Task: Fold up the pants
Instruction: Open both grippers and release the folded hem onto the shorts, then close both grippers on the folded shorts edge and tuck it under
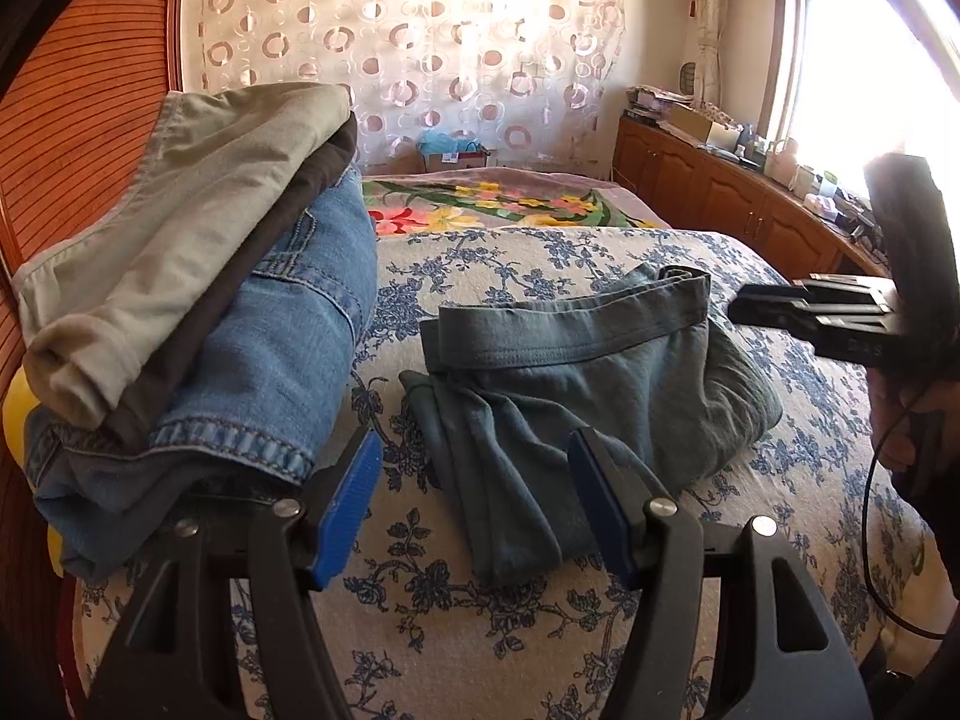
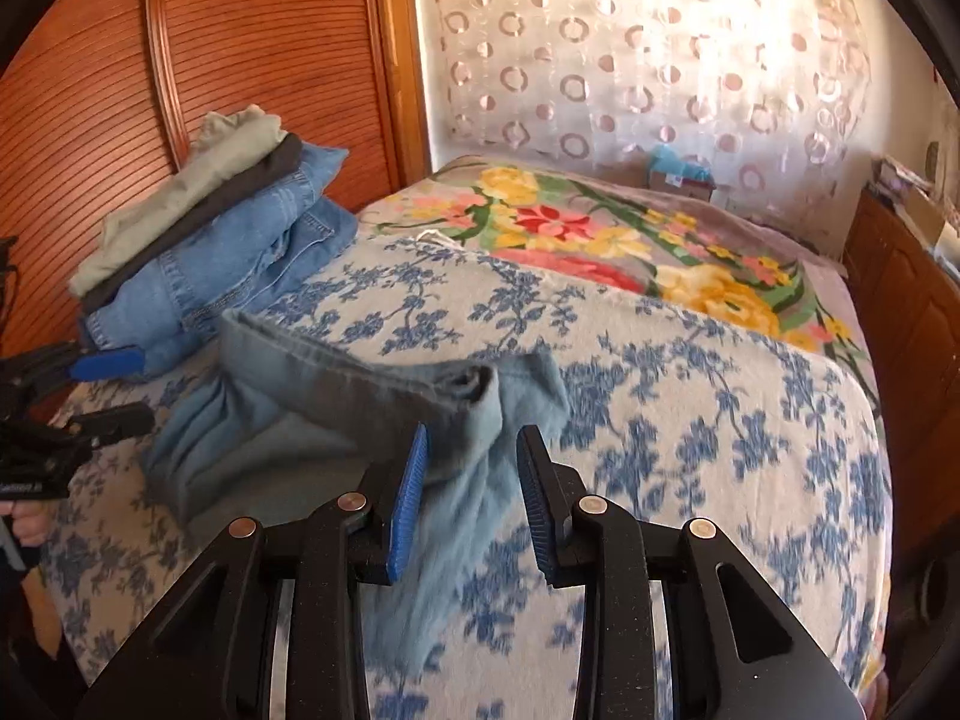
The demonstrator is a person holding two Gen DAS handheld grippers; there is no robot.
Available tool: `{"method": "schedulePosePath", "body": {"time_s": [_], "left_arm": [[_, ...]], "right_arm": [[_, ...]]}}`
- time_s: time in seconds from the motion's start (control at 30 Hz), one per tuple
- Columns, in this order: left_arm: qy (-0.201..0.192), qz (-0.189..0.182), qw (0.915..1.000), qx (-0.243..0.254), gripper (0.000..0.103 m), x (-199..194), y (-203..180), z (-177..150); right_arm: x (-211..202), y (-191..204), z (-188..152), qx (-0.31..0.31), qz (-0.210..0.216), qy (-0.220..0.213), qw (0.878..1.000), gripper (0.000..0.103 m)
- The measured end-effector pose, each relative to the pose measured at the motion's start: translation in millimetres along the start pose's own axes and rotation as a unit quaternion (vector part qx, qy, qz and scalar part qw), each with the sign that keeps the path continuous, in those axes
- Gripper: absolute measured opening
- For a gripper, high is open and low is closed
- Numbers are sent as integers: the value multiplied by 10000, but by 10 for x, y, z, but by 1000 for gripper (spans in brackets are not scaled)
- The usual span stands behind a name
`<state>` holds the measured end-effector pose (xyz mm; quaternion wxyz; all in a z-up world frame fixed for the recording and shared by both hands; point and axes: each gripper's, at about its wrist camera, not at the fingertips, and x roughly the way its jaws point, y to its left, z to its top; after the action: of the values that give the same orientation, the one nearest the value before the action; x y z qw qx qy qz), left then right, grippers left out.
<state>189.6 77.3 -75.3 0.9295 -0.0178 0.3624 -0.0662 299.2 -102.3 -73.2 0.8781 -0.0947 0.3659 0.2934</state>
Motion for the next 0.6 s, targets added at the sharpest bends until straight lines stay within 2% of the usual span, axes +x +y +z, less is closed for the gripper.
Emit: {"method": "schedulePosePath", "body": {"time_s": [0.37,0.6], "left_arm": [[181,-55,9998,81,64,-19,-51,-135],[389,-22,9991,180,64,-11,-68,-250]], "right_arm": [[-235,115,-476,78,320,406,9986,31],[-209,243,-608,27,414,505,9979,31]]}}
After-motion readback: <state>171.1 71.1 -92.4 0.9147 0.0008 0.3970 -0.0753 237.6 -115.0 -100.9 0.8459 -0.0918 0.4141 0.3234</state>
